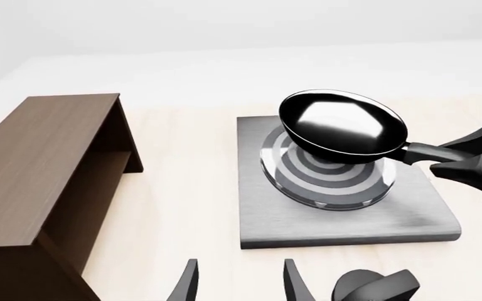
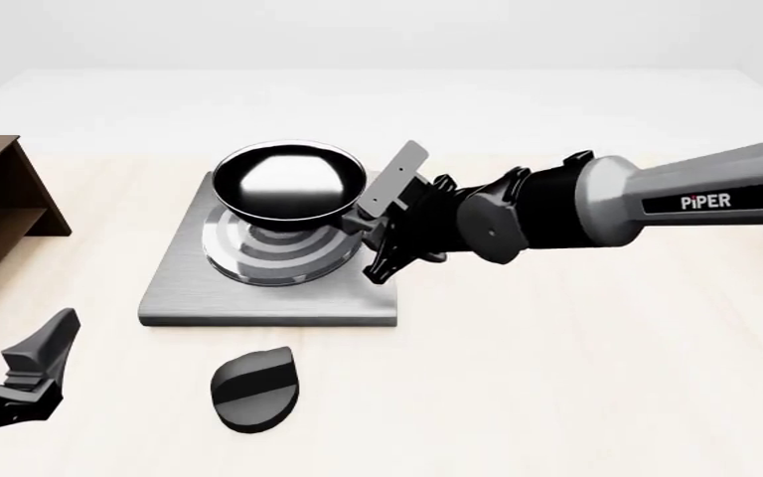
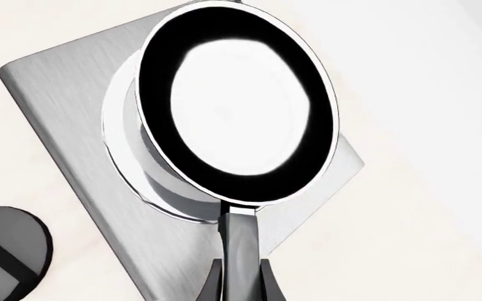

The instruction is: Turn on the stove and put the frying pan on it.

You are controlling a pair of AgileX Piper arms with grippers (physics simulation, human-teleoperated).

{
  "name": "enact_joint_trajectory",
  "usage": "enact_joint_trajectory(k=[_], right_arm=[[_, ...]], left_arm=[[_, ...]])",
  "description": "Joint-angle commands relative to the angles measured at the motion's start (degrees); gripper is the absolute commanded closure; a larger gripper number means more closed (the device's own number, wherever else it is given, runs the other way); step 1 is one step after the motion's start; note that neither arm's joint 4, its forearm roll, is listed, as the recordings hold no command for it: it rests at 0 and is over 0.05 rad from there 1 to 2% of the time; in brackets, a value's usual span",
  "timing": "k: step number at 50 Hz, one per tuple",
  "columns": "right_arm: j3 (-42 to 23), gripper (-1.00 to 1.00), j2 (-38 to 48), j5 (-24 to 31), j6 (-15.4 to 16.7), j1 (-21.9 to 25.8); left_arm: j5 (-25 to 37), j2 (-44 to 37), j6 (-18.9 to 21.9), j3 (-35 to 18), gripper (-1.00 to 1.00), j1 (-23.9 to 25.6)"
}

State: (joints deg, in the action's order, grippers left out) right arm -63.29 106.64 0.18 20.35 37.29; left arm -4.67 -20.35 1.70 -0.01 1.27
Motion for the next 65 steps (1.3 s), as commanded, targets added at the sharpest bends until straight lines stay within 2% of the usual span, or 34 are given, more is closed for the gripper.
enact_joint_trajectory(k=[1, 11, 17, 18, 25, 26, 27, 30, 31, 32, 33, 35, 37, 39, 41, 43, 44, 45, 46, 47, 49, 51, 52, 54, 56, 57, 58, 62, 63, 64, 65], right_arm=[[0.55, 1.0, 2.26, -3.44, -1.61, 1.21], [2.23, 1.0, 4.33, -5.92, -1.91, 2.29], [3.06, 1.0, 4.35, -6.86, -0.42, 0.88], [3.43, -1.0, 3.72, -6.67, -0.59, 1.28], [5.58, -1.0, -0.15, -5.44, 1.04, 1.75], [6.46, -1.0, -2.35, -5.09, 3.11, 1.37], [6.54, -1.0, -3.89, -4.42, 3.33, 1.09], [5.01, -1.0, -13.46, 2.21, 4.12, 0.79], [5.4, -1.0, -17.34, 2.52, 5.44, 0.65], [3.42, -1.0, -19.07, 6.66, 5.48, 0.05], [2.79, -1.0, -20.83, 8.47, 6.05, -0.01], [-0.52, -1.0, -28.45, 15.31, 7.29, -0.75], [-2.97, -1.0, -33.68, 19.91, 6.66, -0.86], [-3.64, -1.0, -37.07, 21.48, 5.53, -1.23], [-1.62, -1.0, -41.03, 21.45, 4.91, -1.53], [1.3, -1.0, -46.97, 20.63, 0.63, -1.91], [3.48, -1.0, -49.41, 19.19, 0.09, -2.98], [10.11, -1.0, -54.82, 15.9, -2.04, -4.87], [10.22, -1.0, -54.88, 15.84, -2.04, -4.87], [17.83, -1.0, -61.59, 12.31, -5.13, -8.35], [22.8, -1.0, -67.55, 10.67, -7.35, -11.32], [29.41, -1.0, -74.73, 9.17, -7.68, -14.99], [32.1, -1.0, -77.87, 9.37, -9.67, -15.95], [37.05, -1.0, -87.42, 10.61, -9.97, -18.89], [38.73, -1.0, -99.73, 16.22, -14.36, -23.22], [40.27, -1.0, -102.85, 17.09, -16.63, -24.69], [41.92, -1.0, -106.6, 16.95, -16.85, -26.97], [48.4, -1.0, -106.64, 11.02, -17.03, -32.52], [50.35, -1.0, -106.64, 7.19, -15.59, -34.46], [51.52, -1.0, -106.64, 5.55, -17.9, -36.1], [55.84, -1.0, -106.64, 0.85, -23.62, -40.66]], left_arm=[[1.04, 0.97, -0.12, 0.0, -1.0, 0.11], [0.94, 0.83, -0.18, 0.0, -1.0, 0.18], [0.42, 0.2, -0.32, 0.0, -1.0, 0.29], [0.41, 0.18, -0.31, 0.0, -1.0, 0.31], [0.69, 0.46, -0.3, 0.0, -1.0, 0.3], [0.8, 0.56, -0.32, 0.0, -1.0, 0.31], [0.94, 0.73, -0.29, 0.0, -1.0, 0.34], [1.11, 0.94, -0.33, 0.0, -1.0, 0.31], [1.09, 0.88, -0.37, 0.0, -1.0, 0.39], [1.07, 0.88, -0.33, 0.0, -1.0, 0.42], [0.97, 0.77, -0.32, 0.0, -1.0, 0.44], [1.06, 0.91, -0.27, 0.0, -1.0, 0.55], [0.91, 0.83, -0.28, 0.0, -1.0, 0.55], [0.6, 0.53, -0.23, 0.0, -1.0, 0.55], [0.35, 0.31, -0.13, 0.0, -1.0, 0.56], [0.51, 0.54, 0.0, 0.0, -1.0, 0.59], [0.52, 0.59, -0.01, 0.0, -1.0, 0.57], [0.78, 0.89, 0.06, 0.0, -1.0, 0.28], [0.81, 0.92, 0.06, 0.0, -1.0, 0.28], [1.83, 2.58, 0.62, -0.01, -1.0, -0.49], [3.41, 4.95, 1.57, -0.03, -1.0, -0.47], [4.45, 6.13, 1.66, -0.05, -1.0, -0.6], [4.78, 6.56, 1.6, -0.06, -1.0, -0.68], [5.54, 7.46, 1.87, -0.06, -1.0, -0.9], [5.71, 7.89, 2.24, -0.06, -1.0, -1.14], [5.65, 7.95, 2.37, -0.07, -1.0, -1.17], [6.49, 9.02, 2.58, -0.08, -1.0, -1.19], [6.97, 10.14, 3.06, -0.11, -1.0, -1.11], [6.99, 10.41, 3.15, -0.12, -1.0, -1.18], [7.76, 11.3, 3.14, -0.15, -1.0, -1.24], [14.09, 17.64, 3.28, -0.54, -1.0, -1.26]])
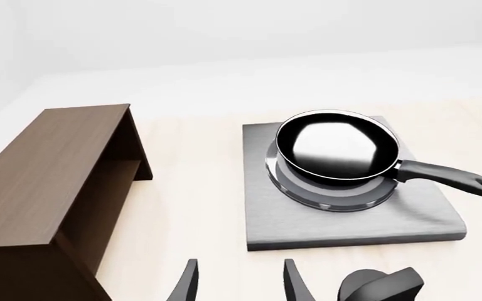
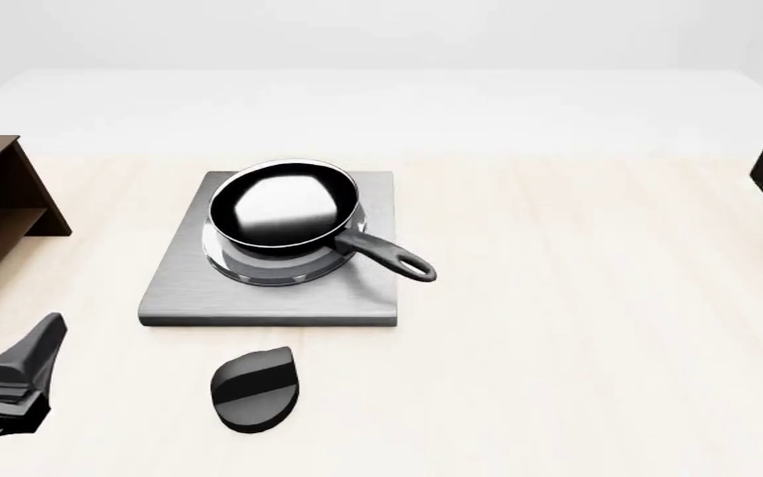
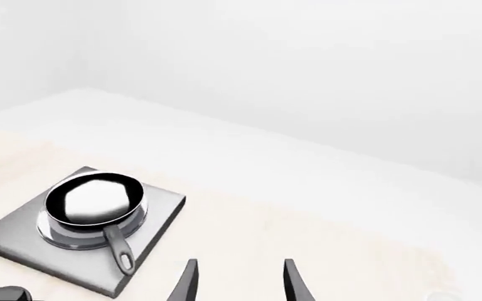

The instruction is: Turn on the stove and put the frying pan on it.

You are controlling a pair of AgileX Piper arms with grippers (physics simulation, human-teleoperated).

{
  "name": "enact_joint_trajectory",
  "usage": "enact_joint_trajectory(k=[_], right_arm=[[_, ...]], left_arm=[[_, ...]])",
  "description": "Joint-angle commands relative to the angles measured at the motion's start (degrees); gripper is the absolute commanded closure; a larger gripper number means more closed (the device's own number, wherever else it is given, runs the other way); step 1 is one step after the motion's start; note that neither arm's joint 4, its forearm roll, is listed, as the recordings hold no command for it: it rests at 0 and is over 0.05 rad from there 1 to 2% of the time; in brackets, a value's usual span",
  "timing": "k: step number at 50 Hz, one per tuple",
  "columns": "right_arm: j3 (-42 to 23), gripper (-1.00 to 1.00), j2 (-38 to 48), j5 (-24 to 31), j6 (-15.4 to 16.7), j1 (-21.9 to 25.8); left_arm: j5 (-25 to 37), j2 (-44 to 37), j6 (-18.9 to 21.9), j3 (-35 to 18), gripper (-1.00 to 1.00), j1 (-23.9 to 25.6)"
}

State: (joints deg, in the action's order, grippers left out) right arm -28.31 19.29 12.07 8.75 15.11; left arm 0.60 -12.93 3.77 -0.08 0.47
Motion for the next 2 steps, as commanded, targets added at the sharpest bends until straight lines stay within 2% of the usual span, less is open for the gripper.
enact_joint_trajectory(k=[1, 2], right_arm=[[24.54, -1.0, -19.29, -14.28, -13.64, -20.26], [25.96, -1.0, -19.28, -9.07, -6.35, -17.59]], left_arm=[[10.06, 11.44, 1.31, -0.52, -1.0, -0.42], [8.12, 9.91, 1.51, -0.13, -1.0, -0.28]])
